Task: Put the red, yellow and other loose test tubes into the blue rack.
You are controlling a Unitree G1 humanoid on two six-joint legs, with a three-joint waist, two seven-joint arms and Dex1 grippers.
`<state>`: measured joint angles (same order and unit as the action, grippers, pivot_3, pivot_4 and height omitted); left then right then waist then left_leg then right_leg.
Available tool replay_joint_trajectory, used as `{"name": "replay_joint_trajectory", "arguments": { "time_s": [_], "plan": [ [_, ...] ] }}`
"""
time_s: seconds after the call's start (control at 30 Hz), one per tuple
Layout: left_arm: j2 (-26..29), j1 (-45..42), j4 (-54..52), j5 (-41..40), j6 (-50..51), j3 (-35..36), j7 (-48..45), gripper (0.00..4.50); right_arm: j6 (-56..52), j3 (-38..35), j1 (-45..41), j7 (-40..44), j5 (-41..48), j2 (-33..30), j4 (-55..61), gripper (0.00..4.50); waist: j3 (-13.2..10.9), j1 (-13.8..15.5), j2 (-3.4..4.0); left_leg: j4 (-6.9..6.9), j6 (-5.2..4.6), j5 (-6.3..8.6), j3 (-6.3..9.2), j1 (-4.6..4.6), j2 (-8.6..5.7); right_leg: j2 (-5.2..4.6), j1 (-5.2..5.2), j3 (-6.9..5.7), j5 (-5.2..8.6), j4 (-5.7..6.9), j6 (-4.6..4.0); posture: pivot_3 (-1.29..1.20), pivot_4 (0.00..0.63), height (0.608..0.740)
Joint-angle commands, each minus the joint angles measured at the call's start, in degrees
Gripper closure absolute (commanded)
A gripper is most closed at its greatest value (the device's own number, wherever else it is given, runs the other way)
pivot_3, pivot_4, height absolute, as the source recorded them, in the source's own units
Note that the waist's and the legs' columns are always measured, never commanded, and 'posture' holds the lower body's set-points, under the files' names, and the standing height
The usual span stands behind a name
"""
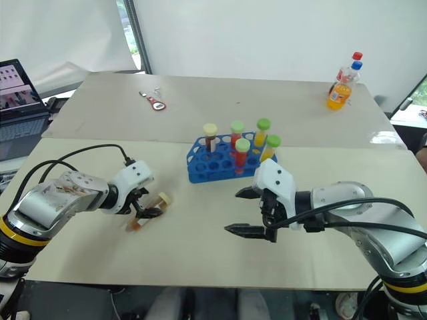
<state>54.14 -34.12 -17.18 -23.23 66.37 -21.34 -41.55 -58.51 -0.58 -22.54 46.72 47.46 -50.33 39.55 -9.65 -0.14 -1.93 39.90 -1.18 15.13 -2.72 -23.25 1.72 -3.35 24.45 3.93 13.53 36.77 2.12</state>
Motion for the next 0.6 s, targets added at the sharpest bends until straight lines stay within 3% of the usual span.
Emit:
{"name": "replay_joint_trajectory", "arguments": {
  "time_s": [0.03, 0.2, 0.3, 0.4, 0.6],
  "plan": [
    [-0.6, -0.5, 0.5, 2.2, -2.0, -1.7, -1.6, 1.41, -3.5, -4.6, -2.6, -2.1, 5.8, -0.2, 0.2, 0.04, 0.0, 0.0, 0.00, 0.01, 0.00, 0.00, 0.02, 0.01, 0.00, 0.00, -0.01, 0.00, 0.00, 0.01, 0.00, 0.00, 0.150, 0.733],
    [-0.1, -0.4, -0.3, 4.1, -6.4, -2.1, -5.2, 3.55, -5.1, -6.2, -3.0, -1.8, 7.5, -3.9, -0.1, 0.04, 0.0, 0.4, 0.00, 0.01, 0.00, 0.00, 0.03, 0.04, -0.01, -0.01, -0.08, -0.01, 0.00, -0.02, 0.00, 0.00, 0.150, 0.733],
    [-0.2, -0.9, -0.5, 2.3, -11.4, 2.4, -9.1, 3.61, -3.5, -7.2, -2.0, -1.1, 6.0, -7.0, -0.2, 0.04, 0.0, 0.4, -0.01, 0.02, 0.00, 0.00, 0.02, -0.01, -0.01, -0.02, -0.04, -0.01, 0.00, -0.04, 0.00, 0.00, 0.150, 0.733],
    [-4.5, -2.6, 0.9, -1.4, -15.5, 8.2, -10.8, 3.61, 0.2, -8.9, 0.9, 0.3, 3.0, -9.5, 0.4, 0.04, 0.0, 0.8, -0.02, 0.03, 0.00, 0.00, 0.02, -0.05, 0.00, -0.02, -0.01, -0.03, 0.00, -0.04, 0.00, 0.00, 0.150, 0.733],
    [-23.6, -9.6, 12.9, -3.3, -29.7, 17.1, -5.6, 3.61, 8.2, -14.9, 9.5, -0.6, -1.9, -8.1, 3.4, 0.04, 0.0, 1.1, -0.03, 0.42, -0.02, 0.00, 0.15, -0.26, -0.06, -0.03, -0.10, -0.14, -0.05, -0.04, 0.11, 0.00, 0.150, 0.733]
  ]
}}
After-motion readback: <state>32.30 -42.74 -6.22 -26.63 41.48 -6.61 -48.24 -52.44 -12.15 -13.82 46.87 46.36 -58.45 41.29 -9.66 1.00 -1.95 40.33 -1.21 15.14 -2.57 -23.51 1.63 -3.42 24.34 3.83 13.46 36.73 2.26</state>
